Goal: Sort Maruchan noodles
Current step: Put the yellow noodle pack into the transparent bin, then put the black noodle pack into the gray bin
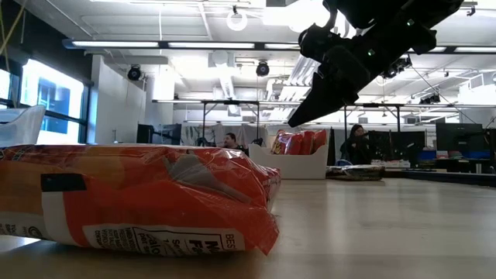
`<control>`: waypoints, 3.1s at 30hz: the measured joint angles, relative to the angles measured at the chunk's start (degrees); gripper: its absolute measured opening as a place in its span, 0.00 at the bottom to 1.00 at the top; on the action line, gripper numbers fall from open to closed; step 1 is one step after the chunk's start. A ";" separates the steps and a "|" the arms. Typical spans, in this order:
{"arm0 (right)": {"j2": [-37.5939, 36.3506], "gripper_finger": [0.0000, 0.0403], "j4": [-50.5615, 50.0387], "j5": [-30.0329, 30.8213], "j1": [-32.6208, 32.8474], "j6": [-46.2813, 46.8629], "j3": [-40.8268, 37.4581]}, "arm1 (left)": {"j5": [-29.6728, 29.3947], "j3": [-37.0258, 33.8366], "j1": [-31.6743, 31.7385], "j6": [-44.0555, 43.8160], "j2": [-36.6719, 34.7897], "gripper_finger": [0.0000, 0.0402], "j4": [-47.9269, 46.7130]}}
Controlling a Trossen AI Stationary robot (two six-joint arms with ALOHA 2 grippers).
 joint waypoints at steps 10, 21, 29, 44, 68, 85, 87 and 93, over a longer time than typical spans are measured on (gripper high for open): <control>0.00 0.00 -0.02 -0.52 0.00 0.00 0.00 | 0.16 0.00 -0.29 -1.37 0.00 0.21 1.92; -0.01 0.00 -0.04 -1.27 -0.01 -0.02 0.00 | 2.25 0.00 -0.36 -0.93 -0.05 0.21 1.92; -0.02 0.00 -0.06 -1.27 0.00 -1.36 0.00 | -3.11 0.00 -0.66 0.98 -4.63 0.17 1.75; 7.42 0.00 10.60 -1.71 -0.02 -6.40 -0.02 | -16.76 -10.90 20.04 12.78 -10.55 0.06 3.84; 7.87 0.00 8.23 -1.33 -0.02 -6.60 -0.02 | -20.20 -12.74 44.79 25.67 12.89 0.49 -4.66; 7.87 0.00 7.07 -1.29 -0.04 -6.43 -0.02 | -18.89 -12.87 44.72 42.16 13.43 0.03 -1.90; 7.87 0.00 6.95 -1.25 -0.04 -6.55 -0.02 | -18.87 -12.87 44.30 42.78 12.21 0.03 -1.72; 8.33 0.00 8.63 -1.17 -0.04 -8.07 -0.02 | -18.92 -12.87 41.24 44.85 5.65 0.01 1.18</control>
